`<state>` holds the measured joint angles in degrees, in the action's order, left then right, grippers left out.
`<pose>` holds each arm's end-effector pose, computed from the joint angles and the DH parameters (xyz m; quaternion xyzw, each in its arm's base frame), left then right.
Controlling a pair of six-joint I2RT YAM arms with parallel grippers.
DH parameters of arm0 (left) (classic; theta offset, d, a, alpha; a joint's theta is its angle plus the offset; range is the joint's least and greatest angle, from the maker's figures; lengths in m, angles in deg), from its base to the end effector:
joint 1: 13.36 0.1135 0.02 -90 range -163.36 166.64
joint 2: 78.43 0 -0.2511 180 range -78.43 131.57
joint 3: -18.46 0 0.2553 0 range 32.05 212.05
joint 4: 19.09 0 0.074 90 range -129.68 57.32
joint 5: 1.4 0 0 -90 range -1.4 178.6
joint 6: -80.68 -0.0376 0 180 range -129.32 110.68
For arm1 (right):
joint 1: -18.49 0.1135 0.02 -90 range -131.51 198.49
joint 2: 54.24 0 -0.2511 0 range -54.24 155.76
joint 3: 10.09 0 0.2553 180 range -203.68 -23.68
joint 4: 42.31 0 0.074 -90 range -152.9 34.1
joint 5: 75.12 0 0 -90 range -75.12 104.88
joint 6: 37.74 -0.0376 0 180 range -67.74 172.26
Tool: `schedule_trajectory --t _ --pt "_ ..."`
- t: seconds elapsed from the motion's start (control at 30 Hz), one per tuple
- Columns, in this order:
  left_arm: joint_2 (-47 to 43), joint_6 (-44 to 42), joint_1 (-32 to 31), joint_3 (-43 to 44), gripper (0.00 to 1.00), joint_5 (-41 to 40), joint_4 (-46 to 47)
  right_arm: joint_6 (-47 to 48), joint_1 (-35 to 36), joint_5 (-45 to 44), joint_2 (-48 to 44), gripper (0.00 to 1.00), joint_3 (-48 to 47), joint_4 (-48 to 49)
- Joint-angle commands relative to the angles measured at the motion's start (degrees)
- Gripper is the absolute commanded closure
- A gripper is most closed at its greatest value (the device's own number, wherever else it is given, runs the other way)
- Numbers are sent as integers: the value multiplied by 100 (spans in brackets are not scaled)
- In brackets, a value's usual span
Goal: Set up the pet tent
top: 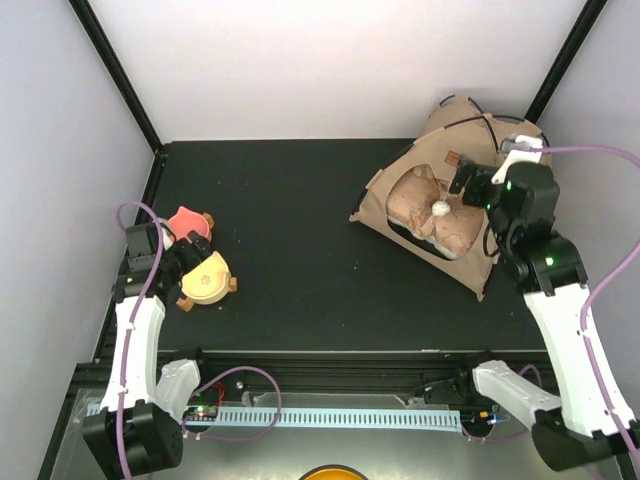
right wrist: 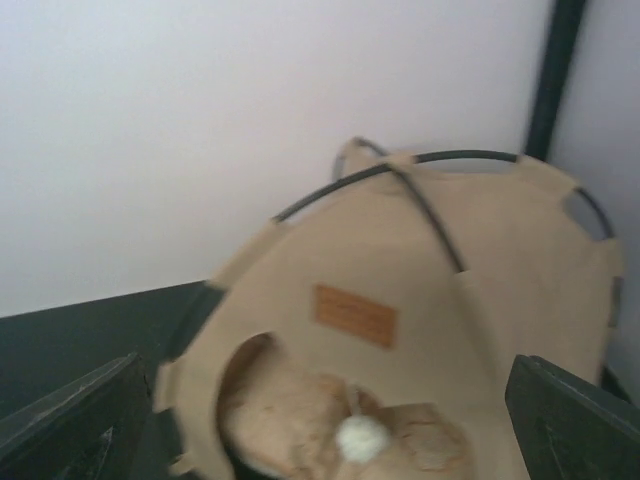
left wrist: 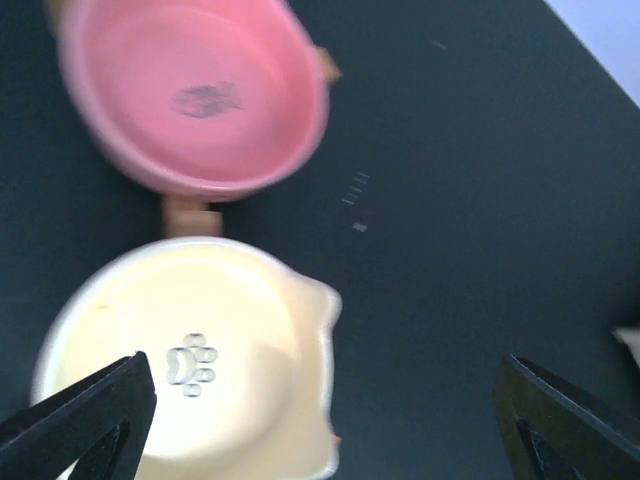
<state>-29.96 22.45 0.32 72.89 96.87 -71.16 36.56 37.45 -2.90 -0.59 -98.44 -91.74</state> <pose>0.1806 0.0384 0.2478 -0.3325 0.8637 -0.1246 0.3576 0.1808 0.0500 0.4332 0.0721 0.7848 0.0629 0.6124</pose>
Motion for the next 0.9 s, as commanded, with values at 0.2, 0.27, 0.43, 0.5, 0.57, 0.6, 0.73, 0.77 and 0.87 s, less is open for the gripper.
schedule_trajectory --t 0.2,0.27,0.43,0.5,0.57,0.6,0.73,0.77,0.87 --pt "2 -1391 -988 405 5 2812 1016 -403 -1939 788 2330 4 -1536 -151" --pt "5 -1464 -1126 398 5 2974 1081 -291 -2031 983 2728 12 -1689 -100" --pt "22 -1597 -1207 352 4 3057 1059 273 -1974 2165 3926 24 -2571 -918" --pt "31 -1636 -1203 338 4 3056 1068 678 -1714 2996 4307 53 -2921 -1221" --pt "38 -1654 -1209 345 4 3079 1096 997 -1226 3522 4606 73 -3297 -1496" --pt "43 -1656 -1213 346 5 3080 1104 1192 -916 3730 4691 76 -3482 -1555" --pt "27 -1693 -1243 391 5 3143 1142 2130 374 4338 4703 89 -3887 -1258" --pt "12 -1712 -1251 404 5 3158 1144 2212 586 4511 4662 89 -3889 -1097" --pt "-57 -1768 -1262 468 5 3131 1084 2169 774 5068 4468 91 -3639 -385"
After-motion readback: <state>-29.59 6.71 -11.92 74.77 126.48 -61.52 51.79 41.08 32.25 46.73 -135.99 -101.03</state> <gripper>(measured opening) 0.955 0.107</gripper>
